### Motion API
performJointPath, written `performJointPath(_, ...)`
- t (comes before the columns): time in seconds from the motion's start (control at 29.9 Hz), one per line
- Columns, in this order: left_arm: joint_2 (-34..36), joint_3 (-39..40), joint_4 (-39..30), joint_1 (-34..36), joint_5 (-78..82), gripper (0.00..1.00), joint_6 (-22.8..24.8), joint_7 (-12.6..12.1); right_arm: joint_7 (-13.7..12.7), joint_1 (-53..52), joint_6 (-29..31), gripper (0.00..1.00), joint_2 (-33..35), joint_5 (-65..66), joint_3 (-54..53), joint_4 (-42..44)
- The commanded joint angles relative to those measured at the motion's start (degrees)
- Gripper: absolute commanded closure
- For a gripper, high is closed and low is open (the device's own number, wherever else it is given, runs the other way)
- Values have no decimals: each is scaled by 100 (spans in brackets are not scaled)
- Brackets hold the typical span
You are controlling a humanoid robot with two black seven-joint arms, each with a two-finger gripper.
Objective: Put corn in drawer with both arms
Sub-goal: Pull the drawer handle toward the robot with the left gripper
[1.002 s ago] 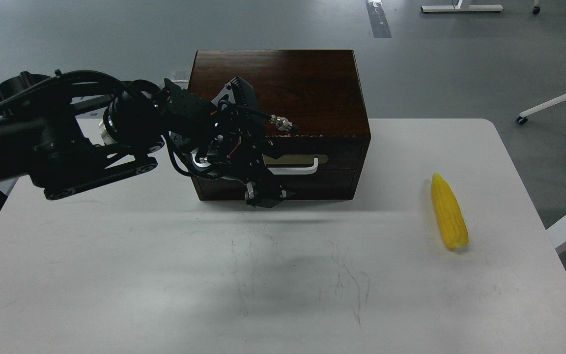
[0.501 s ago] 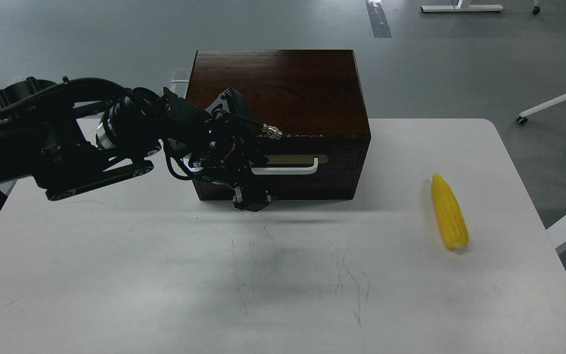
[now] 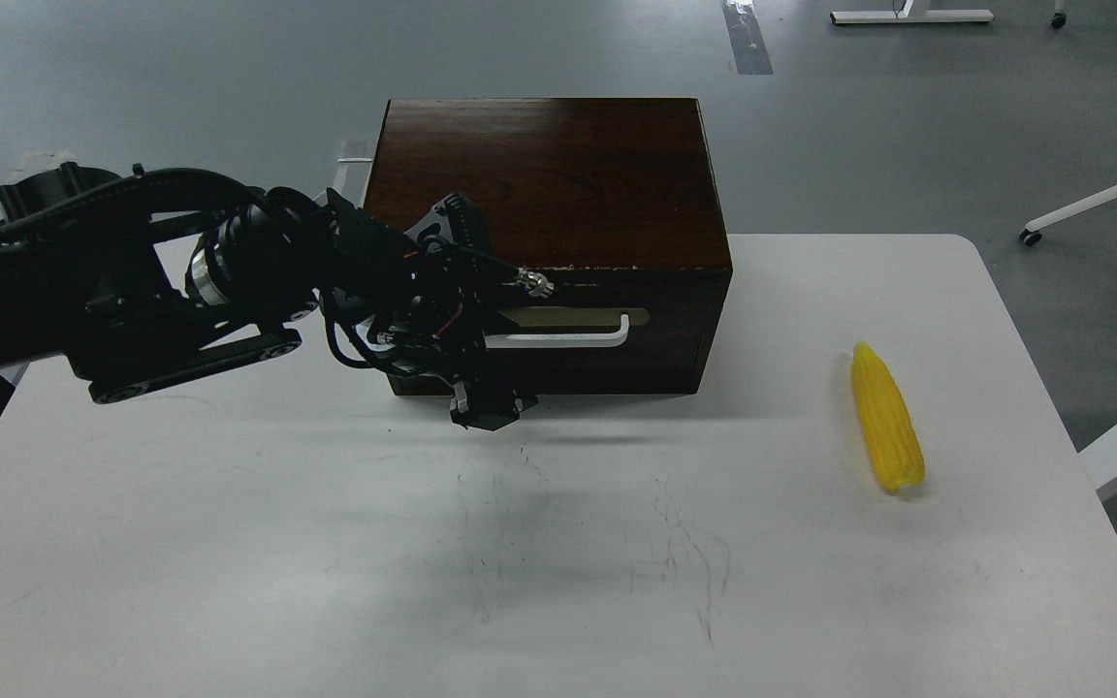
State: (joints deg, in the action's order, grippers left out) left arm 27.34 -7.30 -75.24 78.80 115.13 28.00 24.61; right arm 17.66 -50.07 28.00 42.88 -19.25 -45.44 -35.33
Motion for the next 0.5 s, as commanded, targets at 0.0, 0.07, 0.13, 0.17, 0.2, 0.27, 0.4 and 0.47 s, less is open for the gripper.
performJointPath(0.0,-1,1,-34,48,1,20,0,87,0,-3,0,0,1,0,0,0)
performJointPath(0.07,-1,0,-34,48,1,20,0,96,0,-3,0,0,1,0,0,0)
performJointPath(0.13,-1,1,-52,39,1,20,0,96,0,-3,0,0,1,0,0,0)
performJointPath(0.17,-1,1,-69,48,1,20,0,96,0,-3,0,0,1,0,0,0)
performJointPath(0.2,-1,-8,-148,48,-8,20,0,122,0,-3,0,0,1,0,0,0)
performJointPath(0.27,17,-8,-271,57,1,20,0,201,9,-3,0,0,1,0,0,17)
performJointPath(0.4,17,-87,-316,48,-8,20,0,210,0,-82,0,0,1,0,9,79)
performJointPath(0.47,25,-87,-316,48,-8,20,0,219,0,-117,0,0,1,0,9,88)
